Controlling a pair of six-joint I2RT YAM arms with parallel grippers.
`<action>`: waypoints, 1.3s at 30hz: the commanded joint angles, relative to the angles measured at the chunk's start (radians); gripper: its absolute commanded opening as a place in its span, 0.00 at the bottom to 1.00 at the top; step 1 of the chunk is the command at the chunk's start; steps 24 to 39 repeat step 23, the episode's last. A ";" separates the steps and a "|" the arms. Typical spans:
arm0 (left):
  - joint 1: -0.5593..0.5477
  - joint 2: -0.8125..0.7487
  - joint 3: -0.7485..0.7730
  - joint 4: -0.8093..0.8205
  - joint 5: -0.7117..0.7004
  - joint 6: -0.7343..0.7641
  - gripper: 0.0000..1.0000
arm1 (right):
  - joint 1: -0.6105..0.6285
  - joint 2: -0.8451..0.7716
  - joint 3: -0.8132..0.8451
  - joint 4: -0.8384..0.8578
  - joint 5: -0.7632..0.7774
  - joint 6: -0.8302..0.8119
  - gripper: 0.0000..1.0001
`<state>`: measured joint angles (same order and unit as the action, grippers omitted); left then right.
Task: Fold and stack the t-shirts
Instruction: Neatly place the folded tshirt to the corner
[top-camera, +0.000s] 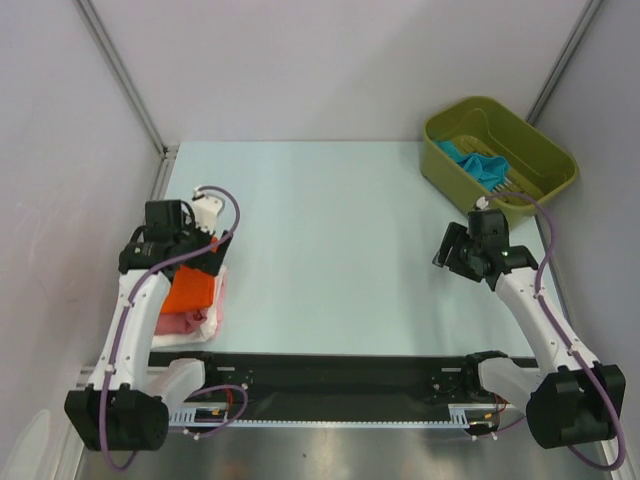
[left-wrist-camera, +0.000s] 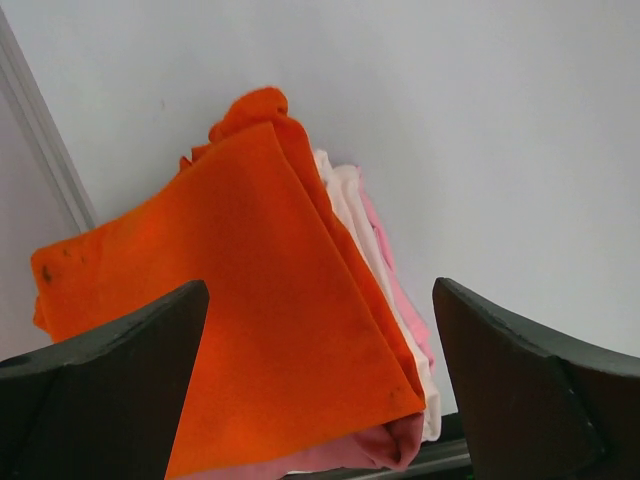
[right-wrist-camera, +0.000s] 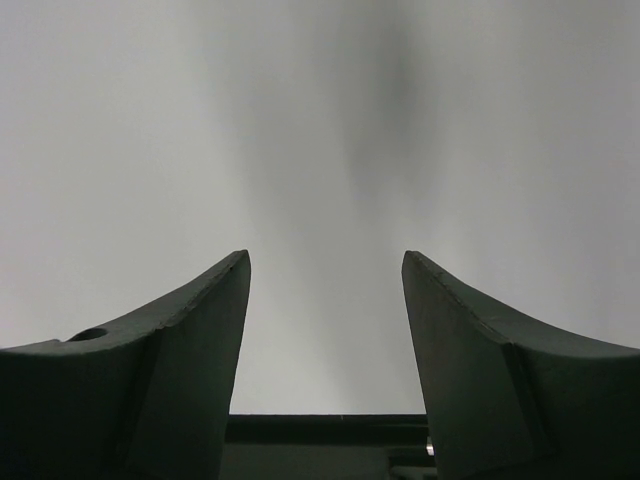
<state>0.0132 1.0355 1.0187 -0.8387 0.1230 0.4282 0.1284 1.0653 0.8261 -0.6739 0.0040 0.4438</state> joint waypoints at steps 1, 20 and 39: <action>-0.005 -0.077 -0.121 0.049 -0.060 0.063 1.00 | -0.007 -0.056 0.056 -0.052 0.047 -0.017 0.68; -0.005 -0.321 -0.355 0.121 -0.091 0.009 1.00 | -0.009 -0.248 0.024 -0.115 0.027 0.027 0.68; -0.005 -0.327 -0.359 0.116 -0.091 0.012 1.00 | -0.010 -0.321 -0.007 -0.079 0.005 0.016 0.68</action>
